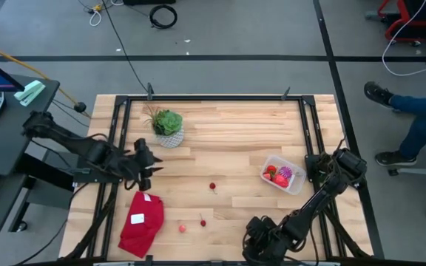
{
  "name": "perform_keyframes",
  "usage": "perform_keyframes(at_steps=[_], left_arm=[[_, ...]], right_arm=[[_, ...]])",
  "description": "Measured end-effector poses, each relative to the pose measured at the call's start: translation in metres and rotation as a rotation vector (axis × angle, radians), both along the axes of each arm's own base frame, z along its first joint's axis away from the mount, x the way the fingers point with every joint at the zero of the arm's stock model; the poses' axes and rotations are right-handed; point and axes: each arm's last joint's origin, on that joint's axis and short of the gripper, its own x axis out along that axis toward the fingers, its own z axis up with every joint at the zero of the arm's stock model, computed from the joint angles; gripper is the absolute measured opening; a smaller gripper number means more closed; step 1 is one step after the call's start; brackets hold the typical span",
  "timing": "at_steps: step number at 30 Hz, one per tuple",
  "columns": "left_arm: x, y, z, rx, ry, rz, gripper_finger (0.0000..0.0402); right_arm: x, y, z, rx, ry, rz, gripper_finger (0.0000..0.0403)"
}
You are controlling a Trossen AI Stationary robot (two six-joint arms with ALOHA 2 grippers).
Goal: Pick and placing Produce into tupperware
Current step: Put the right pink peach into the transparent bin
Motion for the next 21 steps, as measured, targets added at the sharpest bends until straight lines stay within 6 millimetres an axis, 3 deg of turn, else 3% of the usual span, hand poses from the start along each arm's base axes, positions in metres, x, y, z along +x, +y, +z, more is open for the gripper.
perform_keyframes(at_steps=[10, 21], left_arm=[[-0.019, -0.002, 0.006, -0.017, -0.09, -0.076, 0.0137], [-0.02, -0.003, 0.007, -0.004, -0.101, -0.077, 0.0132]], right_arm=[[0.011, -0.011, 0.0, 0.047, 0.017, -0.089, 0.0019], [0.018, -0.01, 0.003, 0.132, 0.048, -0.003, 0.0041]])
